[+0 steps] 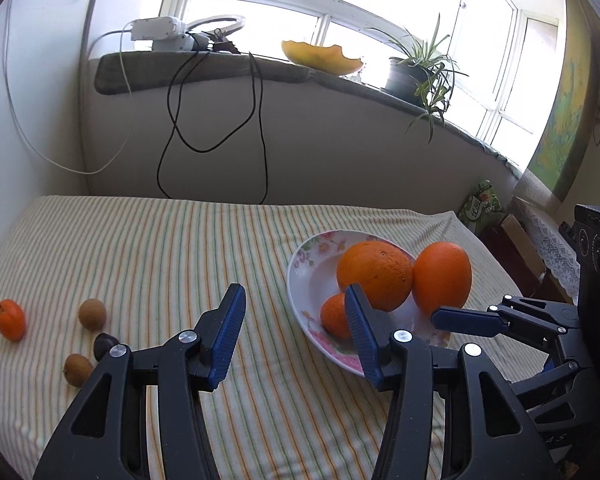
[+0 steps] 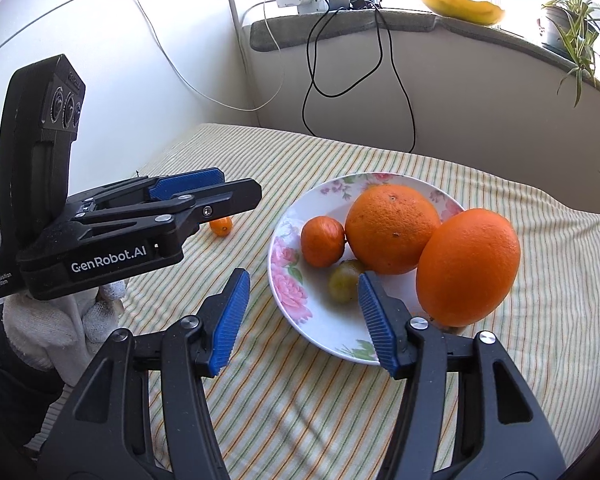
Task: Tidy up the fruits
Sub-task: 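Grasp a dark plum with the left tool while the right tool grasps the small tangerine, then carry the plum and small tangerine to the plate and open both tools, then grasp a brown kiwi with the left tool while the right tool reaches for the other plum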
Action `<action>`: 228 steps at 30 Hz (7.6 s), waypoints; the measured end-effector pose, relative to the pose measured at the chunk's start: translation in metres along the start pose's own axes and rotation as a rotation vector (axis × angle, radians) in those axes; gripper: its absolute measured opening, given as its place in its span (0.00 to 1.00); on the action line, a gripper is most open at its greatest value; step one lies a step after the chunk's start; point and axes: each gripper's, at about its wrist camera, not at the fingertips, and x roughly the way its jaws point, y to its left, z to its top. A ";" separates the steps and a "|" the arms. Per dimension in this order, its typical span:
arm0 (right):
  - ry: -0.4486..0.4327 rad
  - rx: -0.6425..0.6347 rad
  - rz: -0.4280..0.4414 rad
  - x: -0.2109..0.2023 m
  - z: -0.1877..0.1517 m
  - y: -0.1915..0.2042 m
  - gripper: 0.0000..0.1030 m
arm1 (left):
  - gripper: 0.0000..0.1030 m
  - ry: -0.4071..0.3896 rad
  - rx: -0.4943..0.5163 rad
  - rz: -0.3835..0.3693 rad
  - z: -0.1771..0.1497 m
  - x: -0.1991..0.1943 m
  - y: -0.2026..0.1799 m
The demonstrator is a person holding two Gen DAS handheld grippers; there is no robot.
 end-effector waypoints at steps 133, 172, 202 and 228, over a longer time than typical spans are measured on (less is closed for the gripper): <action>0.005 0.043 -0.036 -0.009 -0.011 -0.019 0.25 | 0.22 0.063 -0.047 -0.022 -0.032 -0.016 -0.005; 0.016 0.074 -0.058 -0.004 -0.021 -0.038 0.25 | 0.22 0.098 0.061 -0.107 -0.017 0.027 -0.063; -0.017 0.061 -0.070 -0.016 -0.018 -0.025 0.50 | 0.32 0.060 0.018 -0.070 -0.018 0.007 -0.047; -0.021 -0.056 0.009 0.003 0.007 0.028 0.81 | 0.61 0.022 -0.084 0.132 -0.031 -0.041 0.051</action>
